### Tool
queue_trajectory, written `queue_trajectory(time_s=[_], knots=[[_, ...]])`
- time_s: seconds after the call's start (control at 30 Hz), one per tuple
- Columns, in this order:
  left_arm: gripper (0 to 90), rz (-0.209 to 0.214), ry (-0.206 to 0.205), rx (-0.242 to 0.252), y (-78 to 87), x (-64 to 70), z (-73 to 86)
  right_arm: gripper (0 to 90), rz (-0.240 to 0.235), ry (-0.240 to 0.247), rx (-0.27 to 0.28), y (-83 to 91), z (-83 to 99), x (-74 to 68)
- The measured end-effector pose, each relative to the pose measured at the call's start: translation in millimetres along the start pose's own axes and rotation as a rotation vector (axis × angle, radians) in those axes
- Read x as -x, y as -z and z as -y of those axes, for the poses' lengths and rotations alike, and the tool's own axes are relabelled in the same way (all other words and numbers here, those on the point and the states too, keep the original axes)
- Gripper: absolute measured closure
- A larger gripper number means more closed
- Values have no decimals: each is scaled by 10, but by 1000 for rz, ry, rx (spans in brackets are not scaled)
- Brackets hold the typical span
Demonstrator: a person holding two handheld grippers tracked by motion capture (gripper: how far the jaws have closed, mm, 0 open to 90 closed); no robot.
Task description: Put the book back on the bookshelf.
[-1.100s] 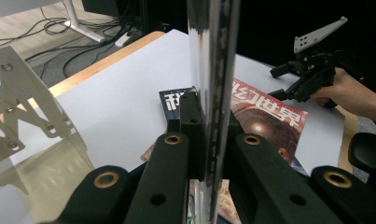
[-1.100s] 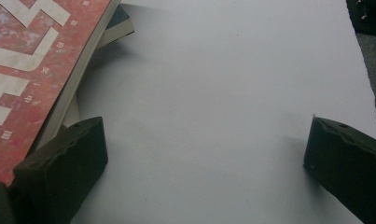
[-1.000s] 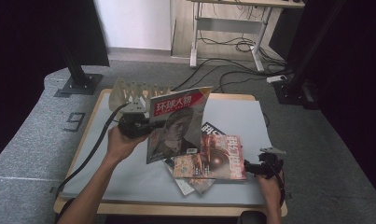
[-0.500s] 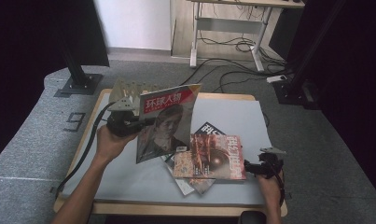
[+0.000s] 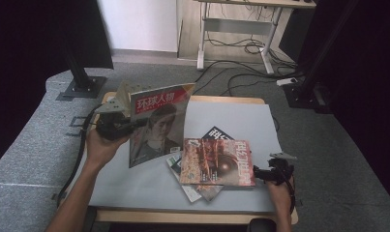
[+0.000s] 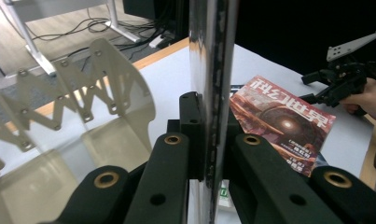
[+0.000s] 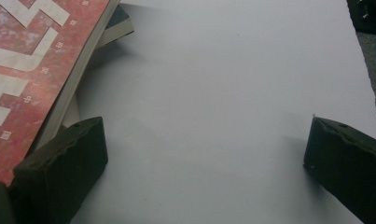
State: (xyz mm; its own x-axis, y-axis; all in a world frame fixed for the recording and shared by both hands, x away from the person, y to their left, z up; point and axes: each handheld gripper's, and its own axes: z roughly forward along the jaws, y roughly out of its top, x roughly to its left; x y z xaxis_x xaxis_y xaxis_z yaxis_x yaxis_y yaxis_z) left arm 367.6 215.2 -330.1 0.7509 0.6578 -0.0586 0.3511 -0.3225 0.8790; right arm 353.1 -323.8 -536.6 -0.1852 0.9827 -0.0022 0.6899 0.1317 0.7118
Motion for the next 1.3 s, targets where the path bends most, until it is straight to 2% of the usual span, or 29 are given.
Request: queue_trajectory(time_s=[0.33,0.5,0.7,0.97,1.23,1.3], knots=[[871,-66,33,-11,143,-154,106,0,0,0,0,0,0,1],[871,-76,56,3,229,-221,139,0,0,0,0,0,0,1],[871,-90,62,10,317,-255,136,0,0,0,0,0,1,0],[870,-133,75,17,460,-321,148,0,0,0,0,0,1,1],[871,-173,104,26,588,-440,206,0,0,-1,0,1,1,0],[871,-194,112,27,629,-488,215,0,0,0,0,1,1,0]])
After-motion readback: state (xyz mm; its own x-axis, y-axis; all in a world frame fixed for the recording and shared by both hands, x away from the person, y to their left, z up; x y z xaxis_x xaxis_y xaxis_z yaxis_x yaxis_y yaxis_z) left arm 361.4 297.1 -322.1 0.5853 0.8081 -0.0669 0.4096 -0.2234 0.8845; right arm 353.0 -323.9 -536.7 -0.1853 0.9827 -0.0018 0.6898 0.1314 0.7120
